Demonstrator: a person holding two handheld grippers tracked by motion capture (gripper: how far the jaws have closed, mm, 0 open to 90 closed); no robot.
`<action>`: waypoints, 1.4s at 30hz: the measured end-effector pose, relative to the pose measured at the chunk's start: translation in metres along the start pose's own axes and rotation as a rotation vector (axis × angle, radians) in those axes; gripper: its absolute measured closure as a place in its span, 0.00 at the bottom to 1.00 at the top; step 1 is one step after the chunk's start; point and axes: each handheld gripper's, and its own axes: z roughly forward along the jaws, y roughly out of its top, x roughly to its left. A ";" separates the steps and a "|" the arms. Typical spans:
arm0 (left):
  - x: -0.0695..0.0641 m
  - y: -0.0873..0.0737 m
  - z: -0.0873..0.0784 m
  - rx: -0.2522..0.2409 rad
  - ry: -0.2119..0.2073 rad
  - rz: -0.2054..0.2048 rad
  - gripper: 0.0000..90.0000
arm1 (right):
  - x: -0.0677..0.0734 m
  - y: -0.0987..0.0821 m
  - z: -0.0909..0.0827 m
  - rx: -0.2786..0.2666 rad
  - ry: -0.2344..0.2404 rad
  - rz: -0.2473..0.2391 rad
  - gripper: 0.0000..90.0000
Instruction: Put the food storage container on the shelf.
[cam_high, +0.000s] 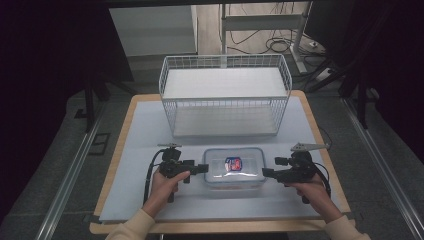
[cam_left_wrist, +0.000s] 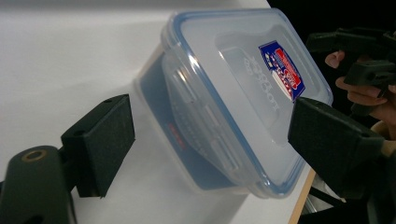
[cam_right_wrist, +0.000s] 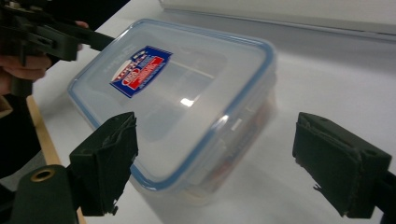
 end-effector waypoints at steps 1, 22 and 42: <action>0.000 0.000 0.001 0.007 -0.003 -0.003 0.16 | 0.001 0.001 0.002 0.007 0.009 -0.001 0.15; 0.002 0.000 0.020 0.048 -0.074 -0.015 0.28 | -0.013 0.005 0.038 0.080 0.109 0.152 0.21; -0.009 -0.014 0.000 -0.033 -0.083 0.033 0.48 | -0.010 -0.003 0.012 0.015 0.152 0.178 0.51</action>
